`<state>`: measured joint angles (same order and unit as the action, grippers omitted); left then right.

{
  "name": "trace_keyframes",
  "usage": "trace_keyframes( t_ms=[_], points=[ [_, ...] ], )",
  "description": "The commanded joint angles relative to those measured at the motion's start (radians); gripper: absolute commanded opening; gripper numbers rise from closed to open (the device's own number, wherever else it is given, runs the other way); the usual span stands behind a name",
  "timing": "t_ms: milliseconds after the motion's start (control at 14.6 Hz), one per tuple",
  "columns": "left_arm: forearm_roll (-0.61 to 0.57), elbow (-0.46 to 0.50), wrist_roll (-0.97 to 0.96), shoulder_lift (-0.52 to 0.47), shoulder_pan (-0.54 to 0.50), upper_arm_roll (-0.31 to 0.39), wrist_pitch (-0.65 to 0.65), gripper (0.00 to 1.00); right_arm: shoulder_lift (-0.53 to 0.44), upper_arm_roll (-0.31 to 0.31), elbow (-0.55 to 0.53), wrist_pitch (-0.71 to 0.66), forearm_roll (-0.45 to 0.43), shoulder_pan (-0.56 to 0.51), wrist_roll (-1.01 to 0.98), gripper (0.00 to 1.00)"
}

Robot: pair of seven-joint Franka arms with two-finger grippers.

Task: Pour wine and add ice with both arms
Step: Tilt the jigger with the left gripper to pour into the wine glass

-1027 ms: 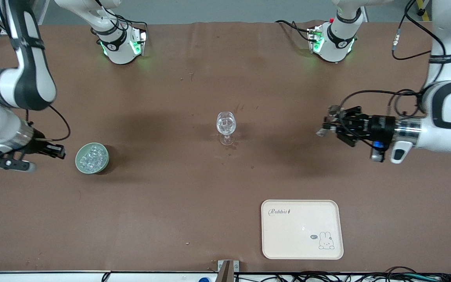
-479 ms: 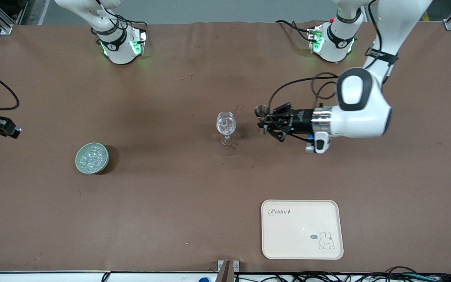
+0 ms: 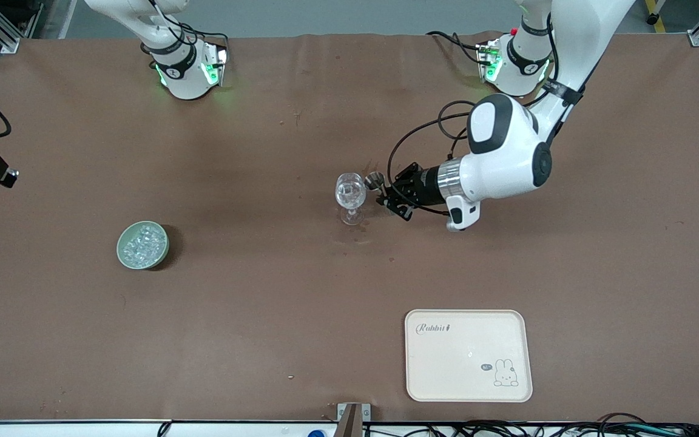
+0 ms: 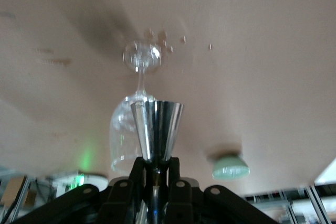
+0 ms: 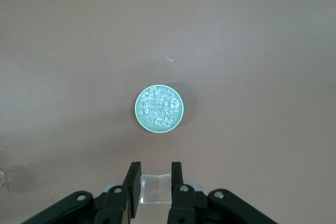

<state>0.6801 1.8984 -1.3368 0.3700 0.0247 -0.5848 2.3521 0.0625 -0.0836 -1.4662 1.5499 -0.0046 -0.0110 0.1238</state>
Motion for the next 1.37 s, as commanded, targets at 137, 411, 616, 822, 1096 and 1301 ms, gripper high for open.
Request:
trace_keyframes(
  t_ms=[137, 411, 616, 822, 1096, 1301],
  points=[
    [-0.302, -0.027, -0.266, 0.035, 0.012, -0.079, 0.085, 0.0, -0.023, 0.114, -0.019, -0.007, 0.008, -0.09, 0.016, 0.02],
    [-0.606, -0.051, -0.47, 0.078, 0.034, -0.104, 0.085, 0.0, -0.021, 0.113, -0.019, -0.016, 0.009, -0.089, 0.016, 0.02],
    [-0.743, -0.059, -0.554, 0.092, 0.038, -0.119, 0.085, 0.0, -0.021, 0.113, -0.017, -0.014, 0.009, -0.089, 0.017, 0.02],
    [-0.79, -0.058, -0.584, 0.083, 0.038, -0.133, 0.075, 0.0, -0.02, 0.114, -0.017, -0.013, 0.011, -0.089, 0.017, 0.02],
    [-0.89, -0.053, -0.614, 0.07, 0.047, -0.151, 0.052, 0.0, -0.018, 0.113, -0.017, -0.011, 0.011, -0.087, 0.019, 0.02],
    [-1.013, -0.056, -0.653, 0.072, 0.05, -0.155, 0.027, 0.0, -0.018, 0.113, -0.017, -0.01, 0.011, -0.087, 0.019, 0.02]
  ],
)
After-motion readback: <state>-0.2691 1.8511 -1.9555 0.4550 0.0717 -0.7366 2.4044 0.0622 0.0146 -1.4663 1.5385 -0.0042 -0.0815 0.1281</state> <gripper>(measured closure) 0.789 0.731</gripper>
